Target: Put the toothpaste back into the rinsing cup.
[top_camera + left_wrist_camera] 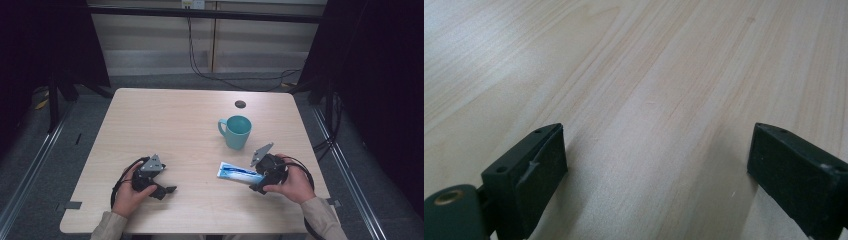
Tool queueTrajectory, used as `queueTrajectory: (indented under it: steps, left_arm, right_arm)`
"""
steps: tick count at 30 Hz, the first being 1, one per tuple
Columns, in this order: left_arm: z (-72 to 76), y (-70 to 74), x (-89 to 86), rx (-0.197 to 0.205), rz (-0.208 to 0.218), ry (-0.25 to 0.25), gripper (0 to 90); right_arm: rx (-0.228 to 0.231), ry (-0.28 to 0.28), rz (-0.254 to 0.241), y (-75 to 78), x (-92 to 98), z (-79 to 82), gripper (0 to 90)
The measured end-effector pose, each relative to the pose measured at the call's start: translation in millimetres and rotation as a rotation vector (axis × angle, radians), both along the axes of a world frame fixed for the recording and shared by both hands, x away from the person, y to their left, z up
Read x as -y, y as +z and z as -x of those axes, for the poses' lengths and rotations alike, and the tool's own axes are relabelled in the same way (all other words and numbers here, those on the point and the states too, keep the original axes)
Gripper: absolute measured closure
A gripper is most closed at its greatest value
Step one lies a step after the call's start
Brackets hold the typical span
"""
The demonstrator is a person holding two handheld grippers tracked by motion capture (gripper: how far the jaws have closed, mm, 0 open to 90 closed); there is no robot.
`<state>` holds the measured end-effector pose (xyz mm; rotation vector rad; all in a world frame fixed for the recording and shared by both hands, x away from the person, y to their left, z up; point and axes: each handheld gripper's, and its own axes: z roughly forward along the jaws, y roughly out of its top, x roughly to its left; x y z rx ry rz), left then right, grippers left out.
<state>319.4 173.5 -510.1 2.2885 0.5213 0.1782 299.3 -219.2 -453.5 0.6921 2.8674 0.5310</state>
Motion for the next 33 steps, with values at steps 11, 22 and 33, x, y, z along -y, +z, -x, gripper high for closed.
queueTrajectory:
  steps: [11, 22, 33]
  left_arm:
    - [0.2, -0.1, 0.1, 0.0, 0.002, 0.001, 8.5]
    - [0.2, -0.3, -0.1, 0.002, 0.003, 0.0, 8.5]
    - [0.1, -0.4, 0.0, 0.004, 0.004, -0.001, 8.5]
  right_arm:
    - [-0.041, 0.054, 0.084, -8.9, -28.3, -13.5, 24.0]
    - [-0.092, 0.091, 0.17, -17.0, -39.6, -29.9, 35.2]
    - [-0.191, 0.051, 0.208, -15.8, -47.4, -44.5, 49.8]
